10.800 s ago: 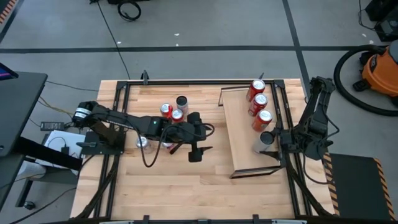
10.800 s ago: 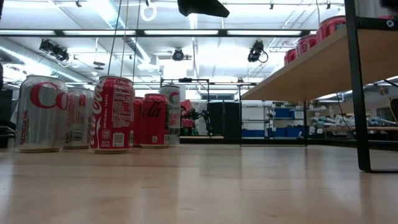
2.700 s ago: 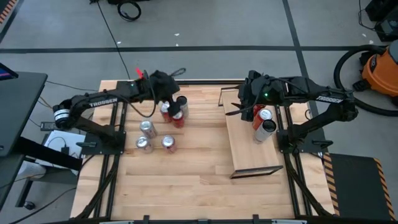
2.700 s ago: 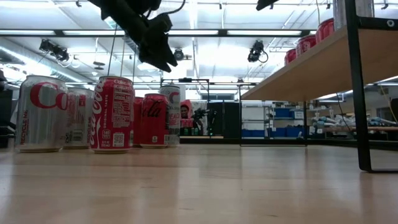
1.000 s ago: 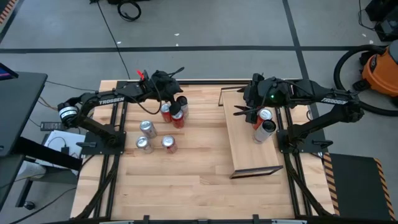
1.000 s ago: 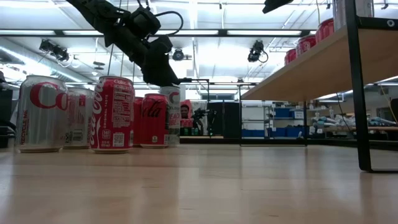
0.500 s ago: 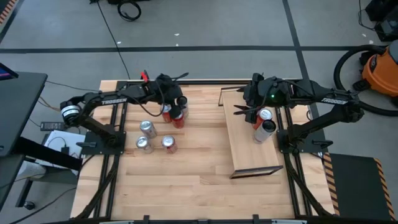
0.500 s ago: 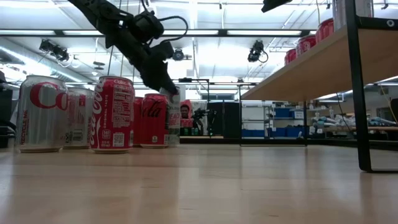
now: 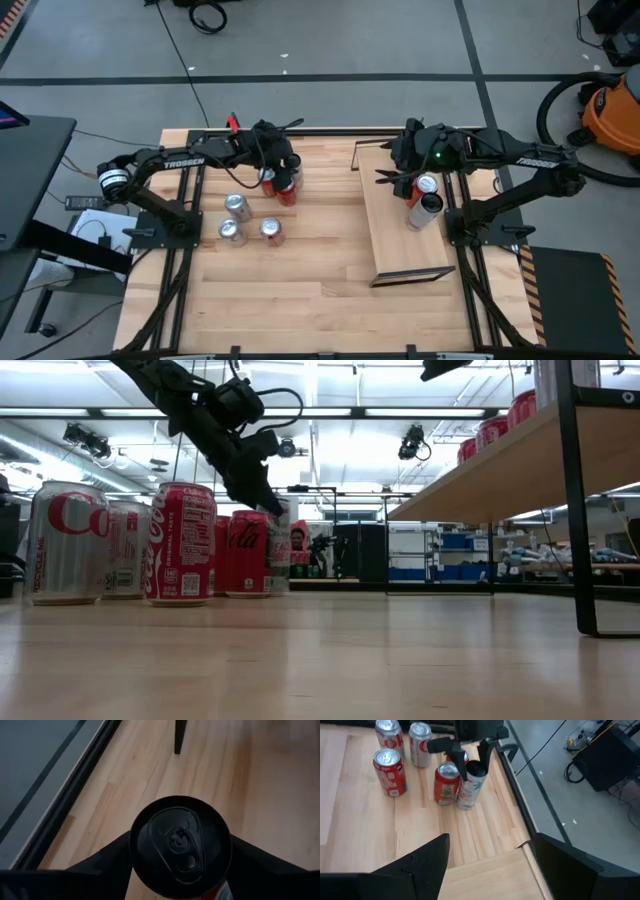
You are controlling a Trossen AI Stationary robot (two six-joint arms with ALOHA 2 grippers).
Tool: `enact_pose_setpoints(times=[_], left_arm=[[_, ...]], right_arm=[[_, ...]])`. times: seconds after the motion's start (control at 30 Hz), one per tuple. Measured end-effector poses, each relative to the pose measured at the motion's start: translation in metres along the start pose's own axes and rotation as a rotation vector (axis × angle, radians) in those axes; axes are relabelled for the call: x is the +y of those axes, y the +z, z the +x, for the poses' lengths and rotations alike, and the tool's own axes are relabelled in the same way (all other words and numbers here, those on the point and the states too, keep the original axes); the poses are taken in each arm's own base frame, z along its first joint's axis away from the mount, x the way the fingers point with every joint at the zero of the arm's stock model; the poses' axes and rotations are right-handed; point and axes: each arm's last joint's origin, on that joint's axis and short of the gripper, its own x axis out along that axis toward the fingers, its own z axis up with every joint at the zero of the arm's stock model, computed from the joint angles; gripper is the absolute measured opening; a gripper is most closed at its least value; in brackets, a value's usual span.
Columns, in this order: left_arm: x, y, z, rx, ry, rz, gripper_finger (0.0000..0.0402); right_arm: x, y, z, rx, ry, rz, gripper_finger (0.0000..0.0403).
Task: Place canned beverage on shelf
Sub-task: Put the white pink soda can on the shelf aligned with the other white pink soda can
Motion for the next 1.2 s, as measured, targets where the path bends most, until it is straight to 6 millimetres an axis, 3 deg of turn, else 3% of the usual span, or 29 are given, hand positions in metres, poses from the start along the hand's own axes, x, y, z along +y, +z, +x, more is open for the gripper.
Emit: enact_pose_setpoints(times=[0.23,0.47,0.87,1.2], left_arm=[[-0.014,0.025,-0.009,-0.049,0.035,-0.009,0.0256],[-0.042,0.060,-0.030,-0.095,-0.033,-0.108,0.0258],[-0.129,0.122,-0.046,-0.108,-0.080,-0.067,0.0258],[-0.180,0.169,-0.043,-0.137,-0.056,-0.119,0.0258]], right_arm=[[0.006,-0.003,0.001,0.011,0.004,0.002,0.0299],[0.011,-0.004,-0.001,0.022,-0.020,0.001,0.0299],[0.004,-0.007,-0.010,0.007,-0.059,-0.007,0.0299],[-0.003,-0.009,-0.030,-0.056,-0.054,-0.027,0.0299]])
